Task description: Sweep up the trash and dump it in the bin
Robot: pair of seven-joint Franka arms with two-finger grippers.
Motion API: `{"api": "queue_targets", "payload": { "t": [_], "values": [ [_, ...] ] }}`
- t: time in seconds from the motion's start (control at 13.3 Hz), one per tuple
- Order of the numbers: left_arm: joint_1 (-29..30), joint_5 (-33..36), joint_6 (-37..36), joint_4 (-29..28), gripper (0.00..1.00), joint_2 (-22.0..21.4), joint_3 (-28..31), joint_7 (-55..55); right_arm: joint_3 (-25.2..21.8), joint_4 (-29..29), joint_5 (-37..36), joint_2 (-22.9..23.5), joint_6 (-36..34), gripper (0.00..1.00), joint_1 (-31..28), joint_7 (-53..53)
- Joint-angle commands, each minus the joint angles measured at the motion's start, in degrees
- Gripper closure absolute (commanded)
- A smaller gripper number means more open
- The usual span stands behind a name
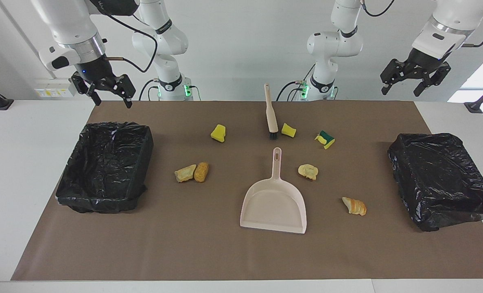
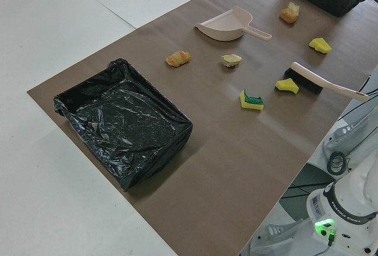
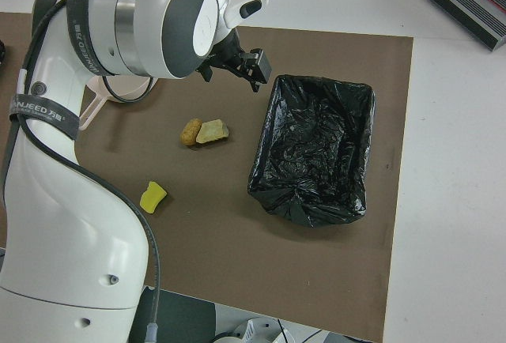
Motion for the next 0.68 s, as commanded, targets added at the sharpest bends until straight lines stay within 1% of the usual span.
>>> {"api": "queue_targets", "payload": {
  "t": [0.0, 0.6],
  "values": [
    [0.2, 1.0, 0.9, -2.1, 0.0, -1.6, -0.2, -0.5, 0.8, 1.2, 0.4, 0.4, -1.5, 0.0, 0.0, 1.3],
    [0.2, 0.9, 0.9, -2.1, 0.0, -1.6, -0.2, -0.5, 0.9, 0.9, 0.2, 0.4, -0.6, 0.0, 0.0, 1.0]
  ]
}}
